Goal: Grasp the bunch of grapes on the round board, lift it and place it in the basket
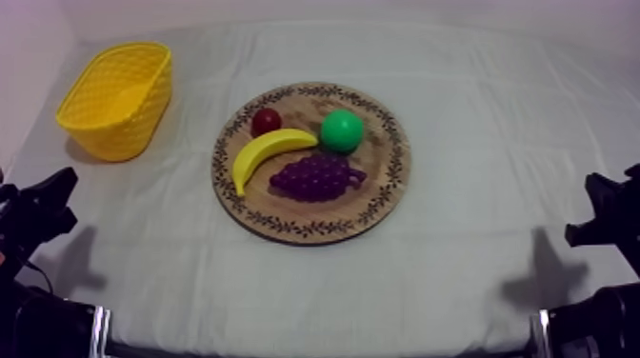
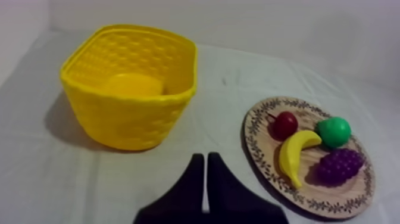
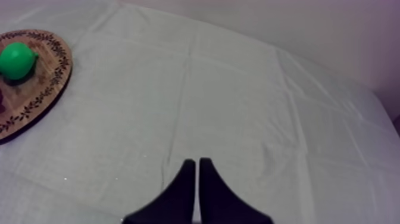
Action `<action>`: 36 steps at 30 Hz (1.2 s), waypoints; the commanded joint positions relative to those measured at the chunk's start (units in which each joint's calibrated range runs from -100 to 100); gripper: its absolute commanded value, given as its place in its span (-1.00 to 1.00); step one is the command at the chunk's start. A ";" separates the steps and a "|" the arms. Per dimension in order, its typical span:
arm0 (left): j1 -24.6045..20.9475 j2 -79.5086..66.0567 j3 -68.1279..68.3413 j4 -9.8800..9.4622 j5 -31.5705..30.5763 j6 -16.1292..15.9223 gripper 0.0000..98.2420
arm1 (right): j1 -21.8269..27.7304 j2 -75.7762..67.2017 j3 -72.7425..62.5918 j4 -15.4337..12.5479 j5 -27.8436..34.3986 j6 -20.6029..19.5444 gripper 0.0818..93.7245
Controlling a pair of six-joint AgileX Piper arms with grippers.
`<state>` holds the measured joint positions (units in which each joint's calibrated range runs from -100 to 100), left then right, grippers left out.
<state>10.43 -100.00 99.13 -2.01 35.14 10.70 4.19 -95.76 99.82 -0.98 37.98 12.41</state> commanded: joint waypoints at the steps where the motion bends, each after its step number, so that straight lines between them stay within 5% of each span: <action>1: 1.38 0.00 -0.26 0.06 0.42 -1.33 -1.00 | 0.02 0.00 -0.04 0.03 0.00 0.01 -0.99; 12: 8.08 9.19 -1.92 1.00 -0.44 -9.06 -1.00 | 0.02 0.00 -0.04 0.03 0.00 -0.02 -0.99; 23: 11.91 25.43 -13.22 7.21 0.31 -17.76 -1.00 | 0.02 0.00 -0.04 0.03 0.00 0.00 -0.99; 28: 12.58 34.28 -21.80 9.81 4.74 -21.69 -1.00 | 0.02 0.00 -0.04 0.03 0.00 -0.01 -0.99; 36: 15.33 51.03 -40.57 10.30 16.57 -25.68 -1.00 | 0.02 0.00 -0.04 0.03 0.00 0.00 -0.99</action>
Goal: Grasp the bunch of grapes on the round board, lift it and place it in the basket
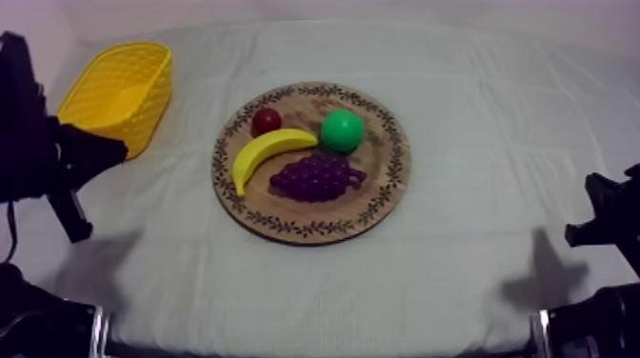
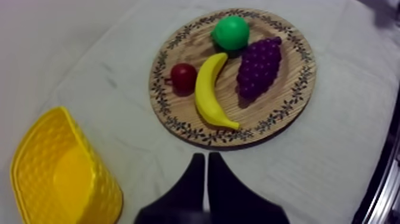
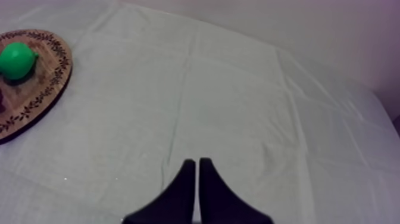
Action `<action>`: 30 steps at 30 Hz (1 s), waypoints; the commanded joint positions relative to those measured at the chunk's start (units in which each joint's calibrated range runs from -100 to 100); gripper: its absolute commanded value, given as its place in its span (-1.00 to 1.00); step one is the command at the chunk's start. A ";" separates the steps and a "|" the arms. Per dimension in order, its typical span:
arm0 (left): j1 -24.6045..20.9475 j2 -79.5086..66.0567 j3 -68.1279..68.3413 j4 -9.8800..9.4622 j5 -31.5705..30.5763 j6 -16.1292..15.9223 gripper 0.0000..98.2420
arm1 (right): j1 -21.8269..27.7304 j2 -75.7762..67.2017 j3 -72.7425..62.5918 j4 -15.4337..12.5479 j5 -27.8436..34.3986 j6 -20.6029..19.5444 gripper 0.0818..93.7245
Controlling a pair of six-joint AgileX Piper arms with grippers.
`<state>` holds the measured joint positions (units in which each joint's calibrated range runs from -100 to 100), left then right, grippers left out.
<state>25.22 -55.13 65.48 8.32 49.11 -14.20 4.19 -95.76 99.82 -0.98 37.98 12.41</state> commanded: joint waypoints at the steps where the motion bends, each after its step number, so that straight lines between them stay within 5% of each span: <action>1: 0.98 8.41 -9.35 -0.26 4.12 -1.07 -1.00 | 0.02 0.00 -0.04 0.03 0.00 0.00 -0.99; 11: 5.72 28.85 -29.77 -3.87 16.32 -2.65 -1.00 | 0.02 0.00 -0.04 0.03 0.00 0.01 -0.99; 18: 9.00 40.21 -39.98 -7.25 21.64 0.57 -1.00 | 0.02 0.00 -0.04 0.03 0.00 -0.01 -0.99; 30: 13.20 55.01 -50.83 -10.15 28.01 4.78 -1.00 | 0.02 0.00 -0.04 0.03 0.00 0.01 -0.99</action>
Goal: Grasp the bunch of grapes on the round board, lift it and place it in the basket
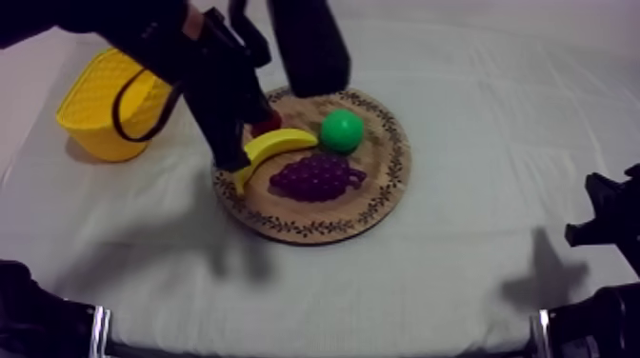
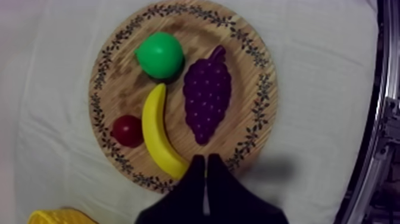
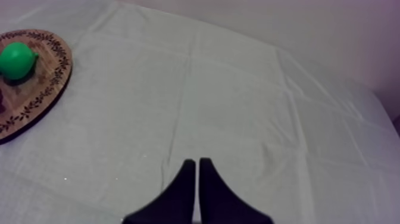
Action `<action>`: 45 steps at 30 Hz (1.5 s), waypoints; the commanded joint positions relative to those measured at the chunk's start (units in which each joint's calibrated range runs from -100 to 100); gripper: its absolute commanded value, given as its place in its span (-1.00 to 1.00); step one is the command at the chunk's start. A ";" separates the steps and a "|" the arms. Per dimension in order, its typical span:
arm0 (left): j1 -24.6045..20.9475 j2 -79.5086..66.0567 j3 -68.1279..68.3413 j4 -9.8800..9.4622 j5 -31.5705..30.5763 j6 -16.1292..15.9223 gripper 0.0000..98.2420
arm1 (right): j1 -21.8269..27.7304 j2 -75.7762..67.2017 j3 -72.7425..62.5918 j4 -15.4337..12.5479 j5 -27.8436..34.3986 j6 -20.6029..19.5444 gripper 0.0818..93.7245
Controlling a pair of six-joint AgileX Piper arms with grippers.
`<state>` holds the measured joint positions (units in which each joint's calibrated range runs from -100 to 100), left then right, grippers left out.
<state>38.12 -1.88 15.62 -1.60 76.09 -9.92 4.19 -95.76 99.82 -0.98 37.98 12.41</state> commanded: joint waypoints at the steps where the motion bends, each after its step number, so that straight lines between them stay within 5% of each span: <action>1: 0.58 2.64 -1.69 -0.42 1.73 0.80 -0.99 | 0.02 0.00 -0.04 0.03 0.00 0.01 -0.99; 7: 1.90 6.66 -5.21 -0.98 5.04 1.84 -0.77 | 0.02 0.00 -0.04 0.03 0.00 0.02 -0.99; 21: 5.26 11.28 -11.23 -2.26 9.46 3.26 0.08 | 0.02 0.00 -0.04 0.03 0.00 -0.02 -0.99; 45: 4.10 24.41 -13.68 -2.17 6.17 4.40 0.57 | 0.02 0.00 -0.04 0.03 0.00 0.02 -0.99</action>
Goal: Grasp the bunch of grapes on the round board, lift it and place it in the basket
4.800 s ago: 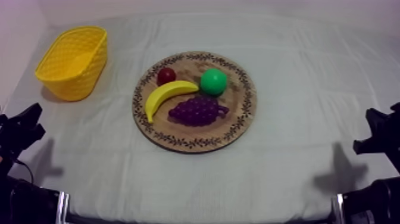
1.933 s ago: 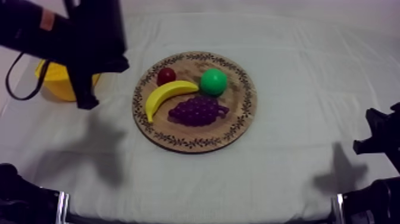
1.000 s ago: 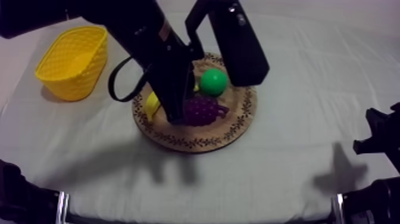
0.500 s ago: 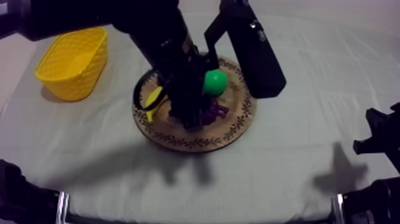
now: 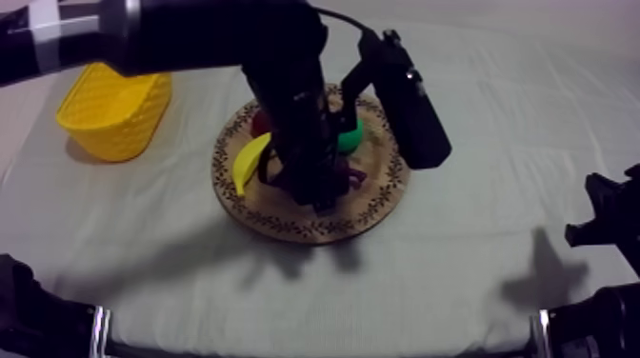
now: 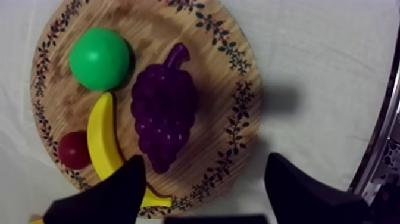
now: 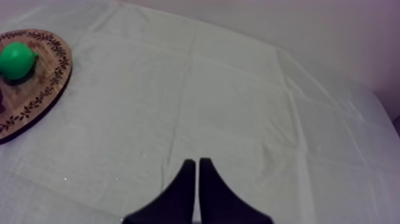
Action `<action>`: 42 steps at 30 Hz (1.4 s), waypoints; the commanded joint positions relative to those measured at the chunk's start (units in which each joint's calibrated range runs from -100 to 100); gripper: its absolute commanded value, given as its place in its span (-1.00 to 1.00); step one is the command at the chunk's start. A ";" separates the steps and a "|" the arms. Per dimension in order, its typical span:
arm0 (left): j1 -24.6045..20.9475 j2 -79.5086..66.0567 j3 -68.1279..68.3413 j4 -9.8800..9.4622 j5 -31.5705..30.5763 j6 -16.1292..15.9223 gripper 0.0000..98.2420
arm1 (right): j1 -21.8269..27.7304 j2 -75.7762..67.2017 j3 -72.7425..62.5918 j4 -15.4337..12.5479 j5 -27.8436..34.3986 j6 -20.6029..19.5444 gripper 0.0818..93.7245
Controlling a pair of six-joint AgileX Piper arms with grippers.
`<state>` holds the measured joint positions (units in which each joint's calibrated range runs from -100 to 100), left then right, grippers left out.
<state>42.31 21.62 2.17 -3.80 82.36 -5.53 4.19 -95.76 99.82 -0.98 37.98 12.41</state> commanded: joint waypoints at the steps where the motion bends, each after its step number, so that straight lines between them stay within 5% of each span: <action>1: -0.21 1.66 -0.51 0.04 -0.26 0.02 0.58 | 0.02 0.00 -0.04 0.03 0.00 0.02 -0.99; 42: -4.36 20.61 -11.41 0.30 -1.46 -0.65 0.66 | 0.02 0.00 -0.04 0.03 0.00 -0.03 -0.99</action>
<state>38.01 42.14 -9.24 -3.54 80.92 -6.21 4.19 -95.76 99.82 -0.98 37.98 12.38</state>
